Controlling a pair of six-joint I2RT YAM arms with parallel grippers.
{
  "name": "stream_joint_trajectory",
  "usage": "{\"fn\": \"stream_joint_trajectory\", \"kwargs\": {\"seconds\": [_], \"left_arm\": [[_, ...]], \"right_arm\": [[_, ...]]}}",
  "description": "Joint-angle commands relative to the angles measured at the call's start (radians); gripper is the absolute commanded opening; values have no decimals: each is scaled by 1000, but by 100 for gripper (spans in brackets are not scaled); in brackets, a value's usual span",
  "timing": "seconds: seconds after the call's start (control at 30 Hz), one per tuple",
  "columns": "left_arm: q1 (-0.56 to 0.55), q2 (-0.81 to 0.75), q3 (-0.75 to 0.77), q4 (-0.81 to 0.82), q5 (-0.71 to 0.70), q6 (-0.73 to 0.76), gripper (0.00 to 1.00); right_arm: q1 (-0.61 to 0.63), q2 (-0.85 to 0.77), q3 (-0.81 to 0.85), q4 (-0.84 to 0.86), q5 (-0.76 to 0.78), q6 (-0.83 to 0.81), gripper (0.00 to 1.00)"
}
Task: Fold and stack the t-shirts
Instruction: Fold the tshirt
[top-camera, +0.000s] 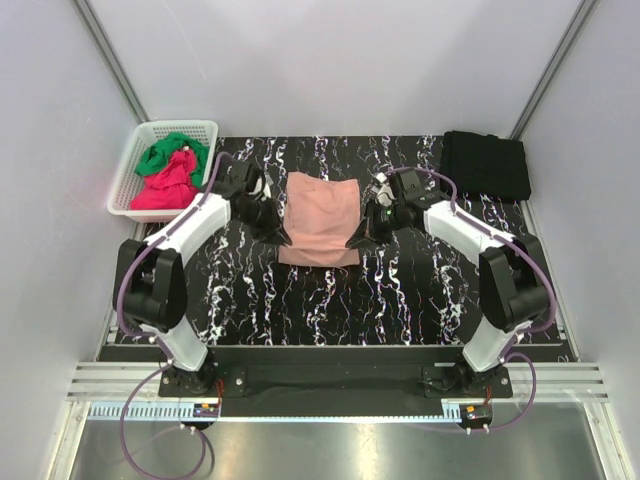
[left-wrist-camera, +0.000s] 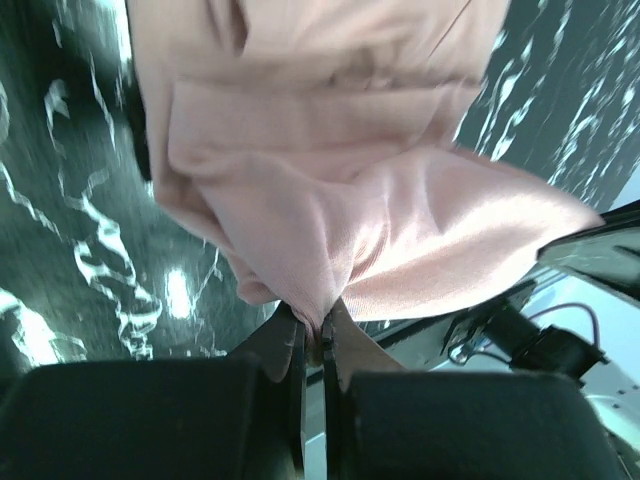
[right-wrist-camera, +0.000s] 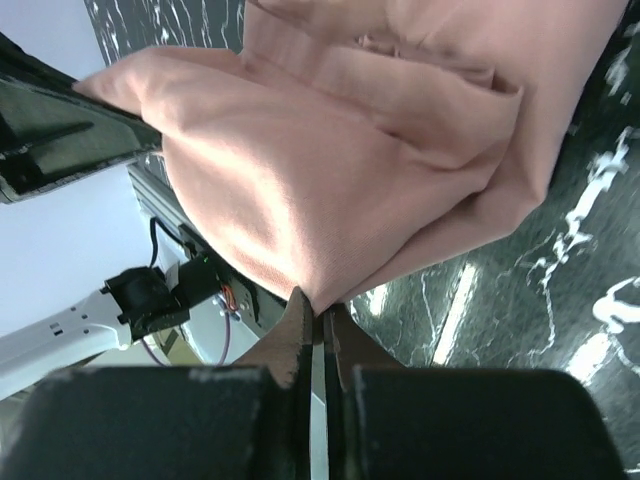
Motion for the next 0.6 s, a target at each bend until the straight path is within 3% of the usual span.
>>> {"fn": "stream_joint_trajectory", "kwargs": {"seconds": [0.0, 0.57], "left_arm": [[24, 53, 111, -39, 2, 38, 0], [70, 311, 456, -136, 56, 83, 0]], "right_arm": [[-29, 36, 85, -27, 9, -44, 0], [-78, 191, 315, -85, -3, -65, 0]]}}
